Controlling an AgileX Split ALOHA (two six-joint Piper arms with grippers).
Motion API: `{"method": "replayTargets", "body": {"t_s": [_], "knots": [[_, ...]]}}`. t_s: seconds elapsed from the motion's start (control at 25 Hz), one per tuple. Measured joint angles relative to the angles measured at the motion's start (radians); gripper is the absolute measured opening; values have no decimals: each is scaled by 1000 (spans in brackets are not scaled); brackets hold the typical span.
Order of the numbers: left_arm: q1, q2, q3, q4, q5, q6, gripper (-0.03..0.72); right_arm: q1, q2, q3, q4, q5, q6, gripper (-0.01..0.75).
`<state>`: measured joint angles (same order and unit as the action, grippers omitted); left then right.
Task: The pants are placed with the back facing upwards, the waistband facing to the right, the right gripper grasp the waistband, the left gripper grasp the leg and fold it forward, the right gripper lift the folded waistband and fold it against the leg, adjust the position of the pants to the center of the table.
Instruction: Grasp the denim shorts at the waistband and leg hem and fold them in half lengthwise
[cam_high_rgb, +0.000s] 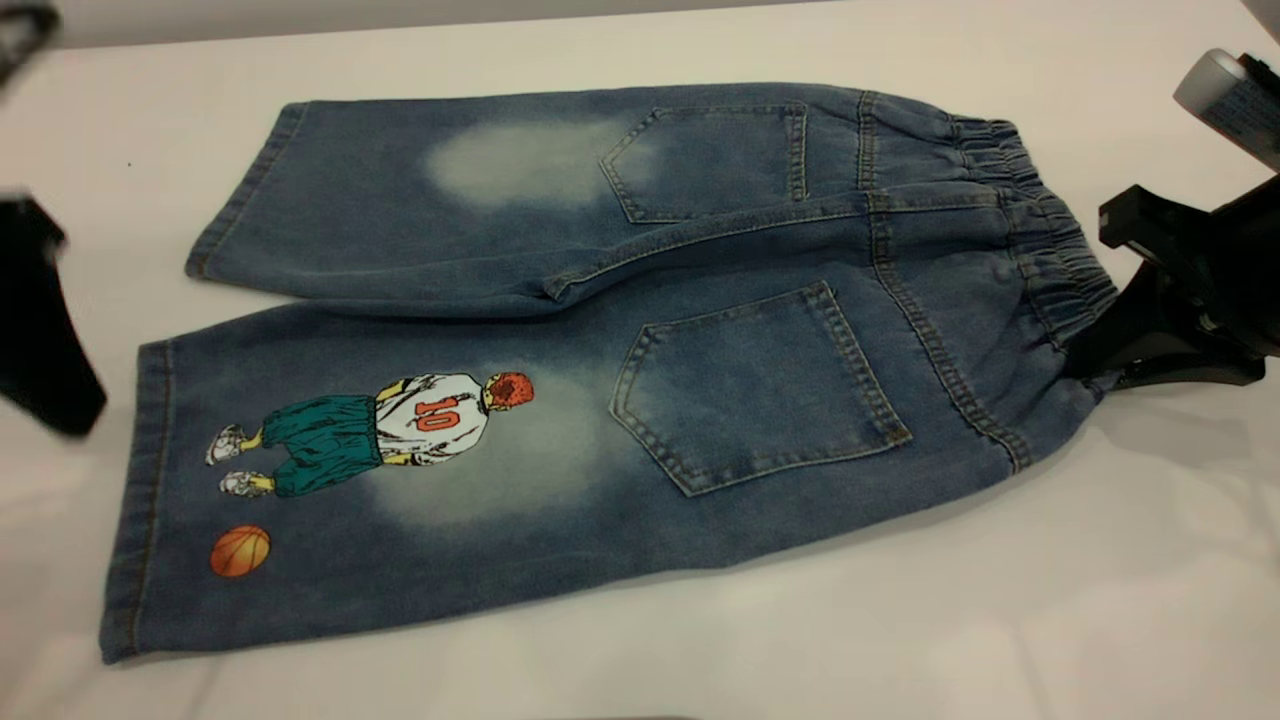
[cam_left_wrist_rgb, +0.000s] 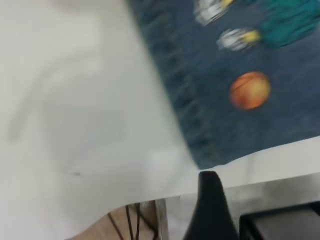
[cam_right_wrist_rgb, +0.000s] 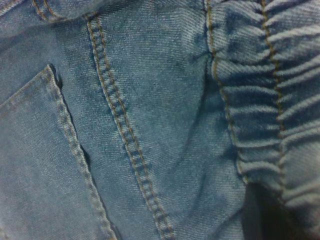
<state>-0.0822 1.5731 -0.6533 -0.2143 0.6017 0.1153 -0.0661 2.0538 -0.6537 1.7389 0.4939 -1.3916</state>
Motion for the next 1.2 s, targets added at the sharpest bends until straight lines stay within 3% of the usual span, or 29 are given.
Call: {"method": "replayTargets", "body": {"t_s": [0.4,1.2], "knots": [[-37,256,-4,-43,-46,52,473,0,0,0,-4,0,0,38],[-38,412,-14,-50,-102,55,473,0,0,0,-5,1,-1,43]]}}
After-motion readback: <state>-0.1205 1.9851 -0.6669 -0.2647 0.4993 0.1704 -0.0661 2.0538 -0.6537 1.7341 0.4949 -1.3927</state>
